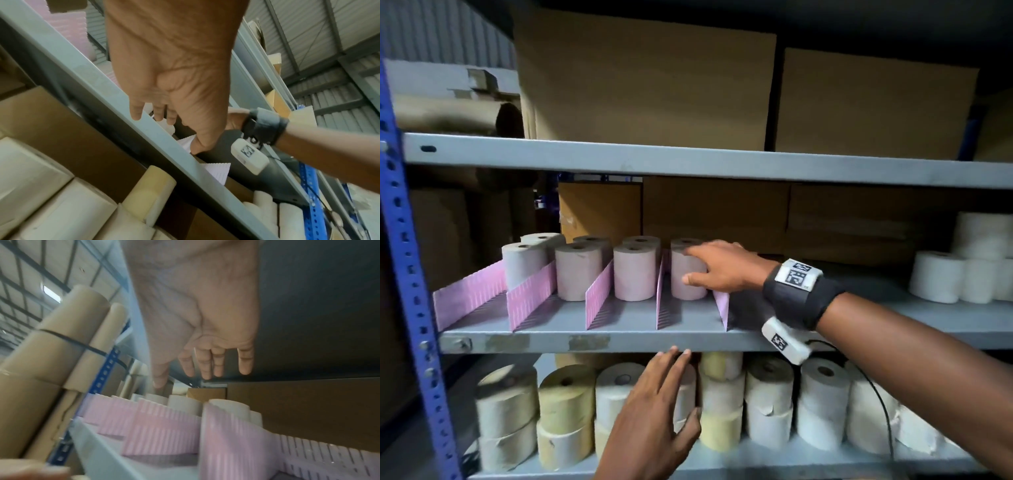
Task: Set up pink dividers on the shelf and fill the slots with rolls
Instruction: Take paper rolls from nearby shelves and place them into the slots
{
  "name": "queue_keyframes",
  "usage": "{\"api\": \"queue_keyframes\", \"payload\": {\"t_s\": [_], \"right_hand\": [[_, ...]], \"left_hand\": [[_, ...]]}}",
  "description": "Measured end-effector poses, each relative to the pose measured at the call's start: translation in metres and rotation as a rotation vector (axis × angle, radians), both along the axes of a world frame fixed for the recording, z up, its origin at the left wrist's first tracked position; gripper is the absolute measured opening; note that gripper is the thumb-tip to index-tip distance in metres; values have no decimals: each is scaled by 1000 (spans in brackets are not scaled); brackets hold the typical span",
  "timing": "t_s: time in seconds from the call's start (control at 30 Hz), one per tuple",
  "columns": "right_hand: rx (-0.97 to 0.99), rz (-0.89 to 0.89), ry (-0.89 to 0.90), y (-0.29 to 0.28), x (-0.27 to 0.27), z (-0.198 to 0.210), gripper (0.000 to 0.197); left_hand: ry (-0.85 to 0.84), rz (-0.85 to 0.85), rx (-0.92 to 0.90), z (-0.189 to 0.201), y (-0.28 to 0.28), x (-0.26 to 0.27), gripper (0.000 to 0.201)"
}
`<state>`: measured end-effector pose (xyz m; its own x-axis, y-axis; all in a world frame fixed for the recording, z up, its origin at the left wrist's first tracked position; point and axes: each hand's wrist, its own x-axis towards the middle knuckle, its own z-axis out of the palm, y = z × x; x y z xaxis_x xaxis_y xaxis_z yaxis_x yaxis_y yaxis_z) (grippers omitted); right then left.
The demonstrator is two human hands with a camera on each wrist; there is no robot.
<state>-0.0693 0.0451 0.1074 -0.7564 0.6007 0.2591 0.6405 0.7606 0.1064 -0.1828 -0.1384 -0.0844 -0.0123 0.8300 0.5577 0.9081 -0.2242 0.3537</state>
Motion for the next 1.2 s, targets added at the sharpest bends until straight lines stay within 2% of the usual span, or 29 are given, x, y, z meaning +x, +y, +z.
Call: {"api": "queue_keyframes", "payload": {"t_s": [0.1, 0.23, 0.33, 0.53, 0.67, 0.83, 1.0, 1.2], "right_hand": [[39, 57, 112, -35, 32, -17, 67], [26, 13, 247, -77, 83, -43, 62], [-3, -74, 300, -99, 128, -60, 59], [23, -271, 347, -110, 222, -76, 52], [15, -382, 373, -101, 277, -81, 55], [10, -478, 426, -73, 342, -87, 41], [6, -517, 507, -23, 403, -89, 39], [-28, -576, 622, 44, 452, -91, 40]], "left_hand": [[-141, -58, 44, 3, -18, 10, 75], [-294, -97, 145, 9, -28, 33, 68], [-318, -136, 192, 9, -27, 61, 60], [-310, -341, 151, 10, -13, 128, 52], [-366, -426, 115, 9, 5, 172, 48], [-385, -495, 81, 17, 46, 229, 48], [-425, -540, 29, 36, 106, 284, 47], [-405, -484, -95, 75, 199, 337, 51]]}}
